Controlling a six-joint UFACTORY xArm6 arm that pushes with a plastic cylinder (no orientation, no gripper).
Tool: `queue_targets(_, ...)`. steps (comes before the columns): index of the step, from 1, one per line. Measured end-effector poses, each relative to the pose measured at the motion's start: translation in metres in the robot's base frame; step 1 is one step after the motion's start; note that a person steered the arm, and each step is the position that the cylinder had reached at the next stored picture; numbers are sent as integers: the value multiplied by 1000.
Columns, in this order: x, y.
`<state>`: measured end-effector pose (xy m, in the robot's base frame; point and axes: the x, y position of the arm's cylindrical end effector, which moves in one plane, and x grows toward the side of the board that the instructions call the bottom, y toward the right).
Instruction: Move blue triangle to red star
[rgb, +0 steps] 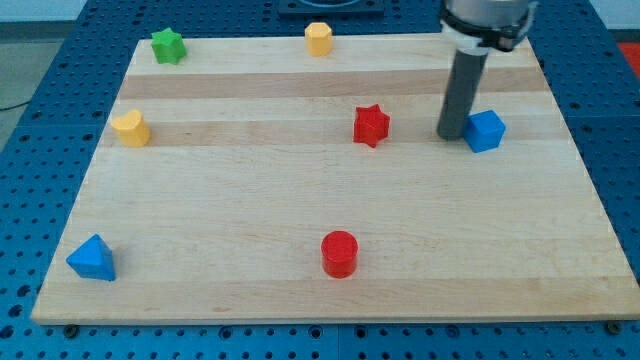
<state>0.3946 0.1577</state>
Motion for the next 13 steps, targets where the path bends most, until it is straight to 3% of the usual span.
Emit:
queue_targets(1, 0, 32)
queue_targets(2, 0, 19)
queue_targets(3, 5, -43)
queue_targets(4, 56, -58)
queue_targets(5, 78, -130)
queue_targets(8, 70, -387)
queue_targets(9, 98, -453)
queue_targets(11, 130, -462)
queue_targets(12, 174, -462)
queue_targets(13, 179, -457)
